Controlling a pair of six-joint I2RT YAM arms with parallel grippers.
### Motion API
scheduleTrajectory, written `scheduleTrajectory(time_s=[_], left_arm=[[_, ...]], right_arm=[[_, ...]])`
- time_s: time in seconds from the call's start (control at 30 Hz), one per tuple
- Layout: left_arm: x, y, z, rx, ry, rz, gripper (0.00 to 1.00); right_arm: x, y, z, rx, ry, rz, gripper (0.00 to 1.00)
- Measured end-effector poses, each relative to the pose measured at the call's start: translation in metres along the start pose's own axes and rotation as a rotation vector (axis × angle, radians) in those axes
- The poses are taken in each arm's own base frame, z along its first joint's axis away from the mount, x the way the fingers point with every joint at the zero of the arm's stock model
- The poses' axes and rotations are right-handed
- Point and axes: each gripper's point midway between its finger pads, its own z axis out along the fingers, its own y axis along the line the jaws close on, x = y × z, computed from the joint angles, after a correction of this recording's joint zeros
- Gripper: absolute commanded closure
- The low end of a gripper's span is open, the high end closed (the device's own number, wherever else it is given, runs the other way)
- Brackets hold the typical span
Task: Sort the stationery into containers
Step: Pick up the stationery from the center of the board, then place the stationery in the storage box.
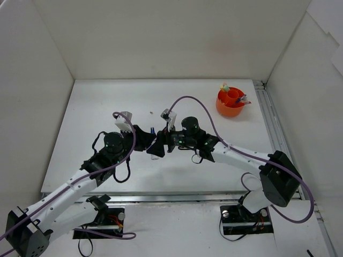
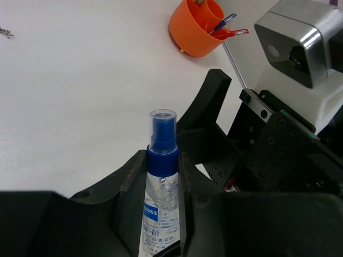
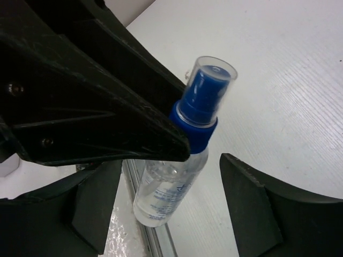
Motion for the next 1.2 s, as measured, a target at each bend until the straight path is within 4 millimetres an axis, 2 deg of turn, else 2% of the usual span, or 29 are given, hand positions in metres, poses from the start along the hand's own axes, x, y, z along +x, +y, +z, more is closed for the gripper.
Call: scheduleTrajectory(time_s=[0.03,0.1,0.13,0.23,0.3,0.33,0.37,0.4,0.43,0.53,0.63,0.73,0.87,1.0,1.13,1.2], left_arm=[[0.001,0.001,0.000,0.001,0.000,0.000,1.00],[0.004,0.003,0.000,-0.003,0.005,0.001,1.00],[0.005,0.004,0.000,-0.003,0.008,0.001,1.00],[0.005,0.004,-0.002,0.000,0.001,0.012,1.00],[0.005,0.004,-0.002,0.001,0.001,0.016,0.82],[0.005,0.005,-0.002,0.000,0.001,0.020,0.50],[0.005,0.005,-0.002,0.001,0.001,0.030,0.39],[0.004,0.006,-0.002,-0.007,-0.006,0.031,0.15],[0.002,0.008,-0.002,-0.015,-0.016,0.037,0.01],[-0.006,0.011,-0.006,-0.033,-0.044,0.040,0.00],[-0.009,0.010,-0.011,-0.034,-0.060,0.053,0.00],[-0.014,0.015,-0.018,-0.068,-0.080,0.067,0.00],[-0.024,0.026,-0.031,-0.135,-0.122,0.083,0.00],[-0.031,0.040,-0.042,-0.220,-0.156,0.096,0.00],[-0.031,0.059,-0.048,-0.324,-0.152,0.119,0.00],[-0.029,0.068,-0.050,-0.367,-0.143,0.134,0.00]], right_arm=[[0.001,0.002,0.001,-0.004,0.003,-0.001,0.46],[0.002,0.005,0.002,-0.012,0.005,-0.009,0.61],[0.003,0.005,0.003,-0.005,0.006,-0.010,0.74],[0.004,-0.003,0.003,0.030,0.007,0.005,0.86],[0.004,-0.002,0.004,0.035,0.006,0.005,0.89],[0.004,-0.002,0.004,0.038,0.005,0.003,0.92],[0.004,-0.003,0.005,0.041,0.004,0.003,0.93],[0.005,-0.003,0.005,0.046,0.007,-0.003,0.94],[0.006,-0.005,0.004,0.052,0.009,-0.002,0.94],[0.001,-0.014,0.002,0.082,-0.007,0.007,0.96],[-0.015,-0.039,-0.010,0.162,-0.058,0.013,0.96],[-0.032,-0.073,-0.035,0.304,-0.102,0.000,0.98],[-0.066,-0.125,-0.089,0.577,-0.183,-0.061,1.00],[-0.116,-0.179,-0.159,0.859,-0.295,-0.145,0.98],[-0.151,-0.238,-0.234,1.106,-0.355,-0.174,1.00],[-0.162,-0.265,-0.260,1.185,-0.361,-0.192,1.00]])
